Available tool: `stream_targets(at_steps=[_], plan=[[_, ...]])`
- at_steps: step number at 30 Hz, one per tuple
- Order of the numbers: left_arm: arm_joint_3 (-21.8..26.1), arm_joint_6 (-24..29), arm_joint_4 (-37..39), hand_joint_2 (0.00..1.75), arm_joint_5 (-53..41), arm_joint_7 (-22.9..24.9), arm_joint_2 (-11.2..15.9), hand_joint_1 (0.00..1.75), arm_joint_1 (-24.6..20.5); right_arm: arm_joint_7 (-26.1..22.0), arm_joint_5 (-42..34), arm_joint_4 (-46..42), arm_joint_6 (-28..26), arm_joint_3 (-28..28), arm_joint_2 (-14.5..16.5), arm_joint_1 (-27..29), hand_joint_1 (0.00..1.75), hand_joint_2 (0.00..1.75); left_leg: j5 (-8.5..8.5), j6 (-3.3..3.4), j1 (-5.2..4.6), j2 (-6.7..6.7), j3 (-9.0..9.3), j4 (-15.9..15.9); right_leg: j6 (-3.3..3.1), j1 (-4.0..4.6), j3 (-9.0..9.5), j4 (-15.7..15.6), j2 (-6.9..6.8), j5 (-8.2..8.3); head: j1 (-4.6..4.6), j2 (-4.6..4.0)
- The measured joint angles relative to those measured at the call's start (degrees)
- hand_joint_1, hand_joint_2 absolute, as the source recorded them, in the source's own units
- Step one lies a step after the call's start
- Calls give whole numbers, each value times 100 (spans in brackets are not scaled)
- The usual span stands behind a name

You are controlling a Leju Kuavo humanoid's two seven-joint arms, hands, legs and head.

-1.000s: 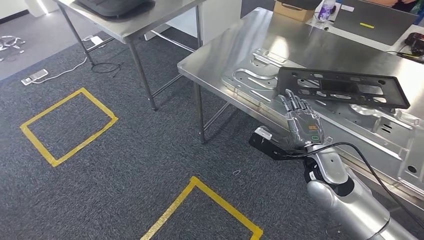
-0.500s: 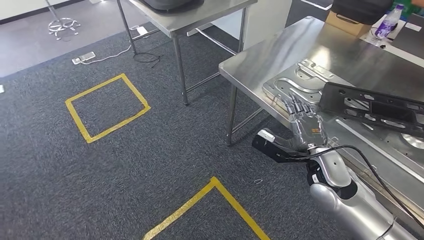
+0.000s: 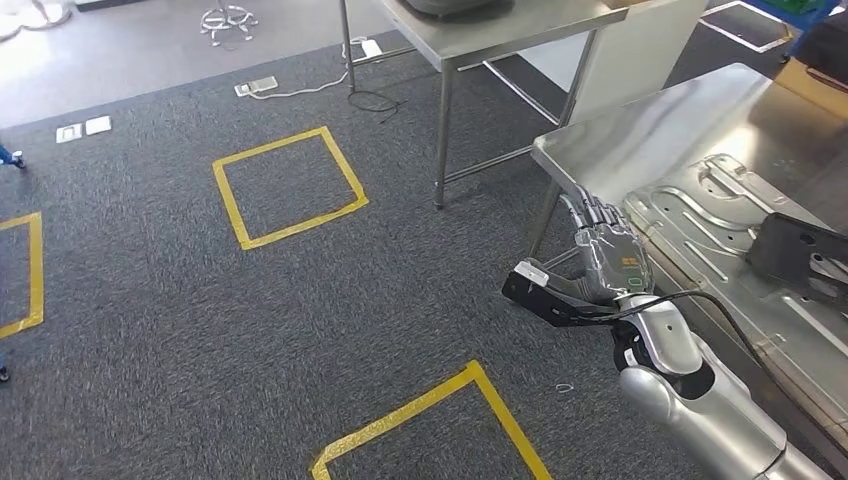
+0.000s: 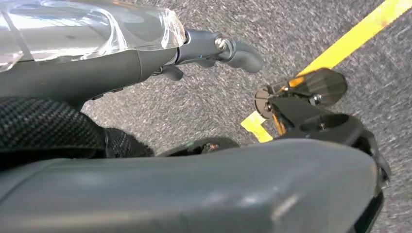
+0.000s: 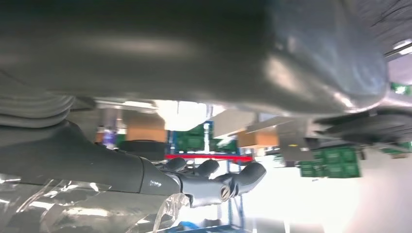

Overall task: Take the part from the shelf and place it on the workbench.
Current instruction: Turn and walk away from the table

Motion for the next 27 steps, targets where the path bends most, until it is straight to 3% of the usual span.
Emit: stream_targets(at_steps=[1,3,5,6,7,8,9,11,12,13,15,16,18,20,22,23,24,25,27], plan=[[0,3,0,0,0,-3,3,0,4,2,0,-3,-1,-2,-1,-1,0,0,-5,52,-1,-78,2,-4,17,-20,31,4,20,-47,10,0],[0,5,0,0,1,-8,8,0,7,5,1,-9,-4,-11,-5,4,0,0,-8,162,-9,-227,21,-15,1,-42,-95,374,278,-322,31,0],[0,5,0,0,0,-10,6,0,4,9,1,-15,-7,-20,-12,33,0,0,-15,246,-41,-368,26,-19,-67,3,-523,1239,605,-735,45,0],[0,5,0,0,0,-10,4,0,6,11,1,-16,-7,-20,-15,57,0,0,-18,270,-66,-446,28,-19,-98,38,-760,1643,673,-861,49,0],[0,5,0,0,-1,-10,3,0,9,14,1,-16,-7,-20,-15,79,0,0,-20,281,-93,-530,33,-18,-133,72,-921,1860,705,-870,50,0],[0,5,0,0,-1,-10,3,0,13,16,1,-16,-7,-21,-15,96,0,0,-21,287,-120,-616,41,-17,-178,100,-977,1843,723,-756,50,0],[-1,5,0,0,-1,-10,1,0,16,16,1,-16,-7,-24,-15,105,0,0,-21,287,-142,-706,54,-17,-234,127,-919,1589,761,-536,50,0],[-2,5,0,0,0,-10,-15,0,12,16,1,-17,-7,-41,-18,110,0,0,-19,282,-170,-868,60,-11,-350,163,-644,796,1033,-70,49,0],[-2,5,0,0,1,-10,-24,0,5,16,1,-18,-7,-51,-23,113,0,0,-14,271,-174,-943,46,-6,-376,175,-539,502,1169,63,48,0],[-1,5,0,0,1,-10,-32,0,-1,17,1,-19,-7,-59,-29,117,0,0,-4,251,-168,-1014,22,-4,-385,186,-488,345,1261,113,47,0],[0,7,0,0,2,-10,-33,0,-9,17,1,-20,-7,-64,-37,120,0,0,28,188,-148,-1160,-20,-18,-378,203,-470,288,1182,115,47,0],[0,8,0,0,2,-10,-30,0,-5,18,1,-25,-7,-67,-38,119,0,0,24,158,-146,-1133,-37,-6,-390,199,-455,271,1102,125,48,0],[0,11,0,0,-1,-11,-25,0,-10,17,1,-40,-9,-73,-38,118,0,0,-148,95,-162,-811,-180,286,-435,175,-422,239,928,141,26,0],[0,13,0,0,-2,-14,-25,0,-24,16,1,-50,-11,-78,-39,122,0,0,-515,35,-155,-435,-535,1032,-466,185,-404,235,754,132,3,0],[0,14,0,0,-1,-16,-25,0,-33,16,1,-49,-11,-78,-39,127,0,0,-725,-1,-133,-343,-836,1660,-473,191,-394,236,586,119,-3,0],[0,15,0,0,-1,-16,-25,0,-34,15,1,-49,-11,-78,-39,129,0,0,-679,-5,-129,-326,-829,1661,-471,191,-387,236,503,111,-7,0],[0,17,0,0,-1,-16,-25,0,-35,15,1,-50,-11,-79,-39,130,0,0,-544,5,-132,-295,-692,1419,-464,193,-374,236,423,99,-8,0],[-1,19,0,0,-3,-16,-25,0,-34,15,1,-50,-12,-80,-39,130,0,0,-368,32,-145,-210,-459,1003,-453,196,-356,236,347,84,-9,0],[-4,20,0,0,-9,-12,-27,0,-16,15,1,-51,-13,-85,-40,128,0,0,-121,122,-206,86,-19,210,-409,221,-314,238,219,42,-8,0]])
